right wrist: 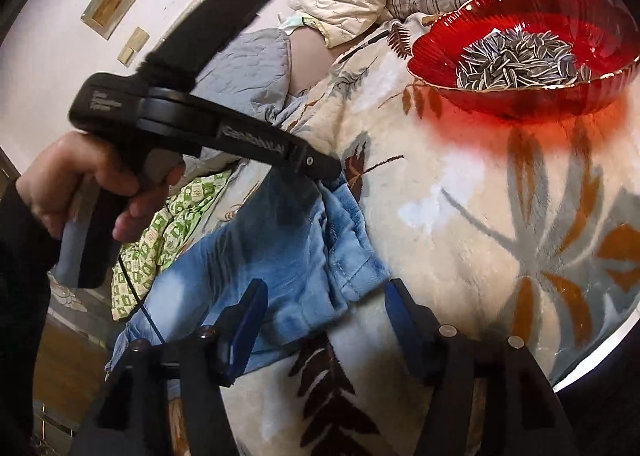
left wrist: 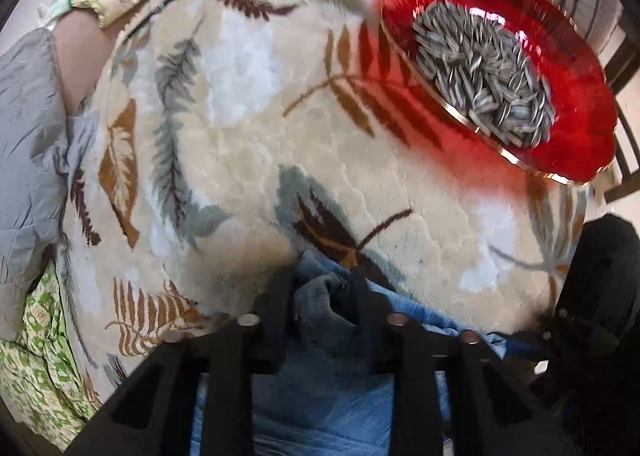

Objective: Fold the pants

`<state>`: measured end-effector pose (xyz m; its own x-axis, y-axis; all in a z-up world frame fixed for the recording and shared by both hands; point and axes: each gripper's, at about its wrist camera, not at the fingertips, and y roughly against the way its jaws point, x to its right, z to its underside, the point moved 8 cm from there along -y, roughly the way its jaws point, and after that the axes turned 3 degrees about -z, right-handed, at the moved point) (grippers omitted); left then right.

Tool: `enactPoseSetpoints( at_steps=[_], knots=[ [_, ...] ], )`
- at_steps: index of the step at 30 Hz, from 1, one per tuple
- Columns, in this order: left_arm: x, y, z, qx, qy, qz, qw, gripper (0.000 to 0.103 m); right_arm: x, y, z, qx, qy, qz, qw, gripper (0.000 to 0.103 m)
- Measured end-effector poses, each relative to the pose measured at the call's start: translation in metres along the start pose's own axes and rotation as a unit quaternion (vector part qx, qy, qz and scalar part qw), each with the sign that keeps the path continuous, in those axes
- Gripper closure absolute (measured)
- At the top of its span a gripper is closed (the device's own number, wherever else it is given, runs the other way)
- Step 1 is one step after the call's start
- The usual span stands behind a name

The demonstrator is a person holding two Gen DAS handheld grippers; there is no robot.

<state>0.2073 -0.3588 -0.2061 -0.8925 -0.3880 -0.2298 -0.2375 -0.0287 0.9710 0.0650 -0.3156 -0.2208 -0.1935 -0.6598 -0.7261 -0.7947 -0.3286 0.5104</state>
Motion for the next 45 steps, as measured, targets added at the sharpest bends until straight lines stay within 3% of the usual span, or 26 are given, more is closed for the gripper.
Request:
enactPoseSetpoints(
  at_steps=[12, 14, 15, 18, 20, 23, 25, 26, 28, 29, 34, 37, 40, 43, 45],
  knots=[
    [-0.026, 0.026, 0.014, 0.051, 0.044, 0.064, 0.9956, 0.086, 0.011, -0.004, -0.012, 0.030, -0.038, -0.010, 0.999, 0.038],
    [-0.024, 0.023, 0.014, 0.050, 0.044, 0.064, 0.9957, 0.086, 0.009, -0.008, -0.015, 0.035, -0.033, -0.012, 0.999, 0.047],
    [-0.024, 0.021, 0.014, 0.049, 0.041, 0.062, 0.9961, 0.086, 0.009, -0.008, -0.016, 0.036, -0.025, -0.004, 0.999, 0.063],
    [-0.022, 0.017, 0.009, 0.042, 0.043, 0.056, 0.9967, 0.074, 0.011, -0.008, -0.014, 0.032, -0.018, 0.008, 0.999, 0.067],
    [-0.018, 0.014, 0.005, 0.030, 0.030, 0.054, 0.9976, 0.055, 0.009, -0.007, -0.014, 0.031, -0.008, 0.015, 0.999, 0.068],
    [-0.006, 0.004, -0.001, 0.005, -0.007, 0.030, 0.9995, 0.045, 0.008, -0.009, -0.013, 0.028, 0.007, 0.027, 0.999, 0.069],
    [0.000, -0.009, -0.003, -0.018, -0.024, 0.003, 0.9995, 0.045, 0.007, -0.009, -0.013, 0.026, 0.018, 0.034, 0.999, 0.069],
    [0.002, -0.015, -0.005, -0.025, -0.024, -0.003, 0.9994, 0.051, 0.007, -0.010, -0.012, 0.023, 0.023, 0.038, 0.999, 0.069],
    [0.002, -0.017, -0.006, -0.027, -0.035, -0.022, 0.9988, 0.079, 0.006, -0.009, -0.012, 0.022, 0.028, 0.039, 0.999, 0.069],
    [0.002, -0.016, -0.006, -0.026, -0.037, -0.025, 0.9987, 0.082, 0.006, -0.009, -0.012, 0.021, 0.030, 0.041, 0.998, 0.069],
    [-0.010, 0.011, -0.002, 0.017, -0.013, 0.003, 0.9998, 0.087, -0.003, -0.001, -0.017, 0.042, 0.047, 0.040, 0.997, 0.076],
    [-0.020, 0.040, 0.009, 0.071, 0.012, 0.041, 0.9966, 0.088, -0.026, 0.014, -0.022, 0.078, 0.102, 0.045, 0.991, 0.080],
    [-0.036, 0.071, 0.032, 0.132, 0.054, 0.089, 0.9858, 0.088, -0.052, 0.024, -0.021, 0.101, 0.151, 0.047, 0.982, 0.081],
    [-0.051, 0.103, 0.063, 0.211, 0.081, 0.129, 0.9655, 0.088, -0.083, 0.032, -0.018, 0.122, 0.204, 0.052, 0.970, 0.082],
    [-0.065, 0.115, 0.081, 0.250, 0.106, 0.141, 0.9520, 0.088, -0.115, 0.033, -0.013, 0.136, 0.260, 0.054, 0.954, 0.082]
  ],
)
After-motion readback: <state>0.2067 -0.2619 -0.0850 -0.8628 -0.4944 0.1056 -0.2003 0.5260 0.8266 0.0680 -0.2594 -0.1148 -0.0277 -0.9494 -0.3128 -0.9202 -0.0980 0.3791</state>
